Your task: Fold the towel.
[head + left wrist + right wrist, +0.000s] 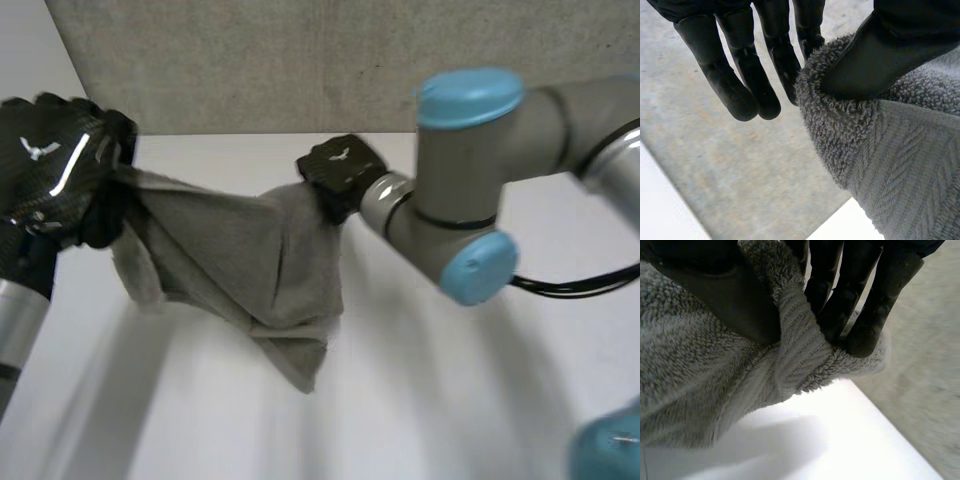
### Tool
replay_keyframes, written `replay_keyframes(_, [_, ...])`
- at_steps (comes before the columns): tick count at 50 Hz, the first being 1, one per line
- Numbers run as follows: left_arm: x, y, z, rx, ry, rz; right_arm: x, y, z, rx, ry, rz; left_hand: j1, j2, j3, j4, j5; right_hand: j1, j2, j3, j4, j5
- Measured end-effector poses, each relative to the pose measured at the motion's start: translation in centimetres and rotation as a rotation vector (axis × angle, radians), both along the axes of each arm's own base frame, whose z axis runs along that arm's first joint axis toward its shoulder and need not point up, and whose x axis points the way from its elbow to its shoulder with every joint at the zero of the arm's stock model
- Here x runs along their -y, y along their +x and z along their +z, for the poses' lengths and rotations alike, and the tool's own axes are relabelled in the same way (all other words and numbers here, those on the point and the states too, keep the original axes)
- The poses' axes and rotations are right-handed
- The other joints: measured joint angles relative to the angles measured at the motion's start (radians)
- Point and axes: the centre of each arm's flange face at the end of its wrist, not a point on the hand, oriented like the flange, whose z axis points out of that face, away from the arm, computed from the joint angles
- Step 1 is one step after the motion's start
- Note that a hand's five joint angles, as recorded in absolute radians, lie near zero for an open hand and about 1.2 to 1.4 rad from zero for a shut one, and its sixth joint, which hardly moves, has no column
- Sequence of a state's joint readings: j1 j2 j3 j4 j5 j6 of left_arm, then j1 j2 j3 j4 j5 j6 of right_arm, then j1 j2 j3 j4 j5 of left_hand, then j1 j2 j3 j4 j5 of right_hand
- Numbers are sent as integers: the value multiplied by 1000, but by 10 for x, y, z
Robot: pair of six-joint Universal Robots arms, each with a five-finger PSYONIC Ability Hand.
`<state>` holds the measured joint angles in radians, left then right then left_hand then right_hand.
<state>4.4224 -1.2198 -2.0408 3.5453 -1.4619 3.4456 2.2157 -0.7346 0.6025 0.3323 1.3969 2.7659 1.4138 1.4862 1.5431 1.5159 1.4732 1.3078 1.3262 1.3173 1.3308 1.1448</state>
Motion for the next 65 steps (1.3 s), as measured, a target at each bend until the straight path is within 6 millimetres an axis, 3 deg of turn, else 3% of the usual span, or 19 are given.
replay_keyframes(6, [24,4,-9,11,7,17,-4,-57,15,-91,-59,-78,0,0,0,0,0,0,0,3,0,0])
replay_keyframes(9, [34,-1,-23,25,39,-15,-18,-86,6,-157,-69,-103,0,0,0,0,0,0,0,7,0,0])
replay_keyframes(15, [39,-18,-56,40,139,-94,-47,-111,-28,-203,-44,-96,0,0,0,0,0,0,0,7,0,0])
replay_keyframes(21, [34,-36,-90,56,244,-166,-67,-122,-54,-206,-39,-91,0,0,0,0,0,-23,-29,-12,-21,-21])
replay_keyframes(24, [32,-41,-106,72,292,-183,-69,-128,-62,-208,-36,-105,0,0,0,0,0,-347,-371,-352,-362,-353])
replay_keyframes(28, [32,-43,-121,89,336,-186,-61,-138,-64,-209,-31,-142,0,0,0,0,0,-519,-519,-515,-527,-533])
replay_keyframes(37, [35,-38,-126,96,355,-166,-48,-150,-58,-208,17,-165,0,0,0,0,0,-707,-721,-721,-737,-750])
replay_keyframes(43, [32,-37,-128,98,361,-164,-41,-154,-69,-210,92,-143,0,0,0,0,0,-955,-980,-973,-994,-1015])
replay_keyframes(58, [29,-37,-129,100,366,-166,-31,-155,-88,-221,239,-143,0,0,0,0,0,-978,-987,-987,-1015,-1002])
replay_keyframes(65, [30,-37,-129,104,364,-163,-29,-157,-96,-241,297,-147,0,0,0,0,0,-687,-700,-694,-710,-693])
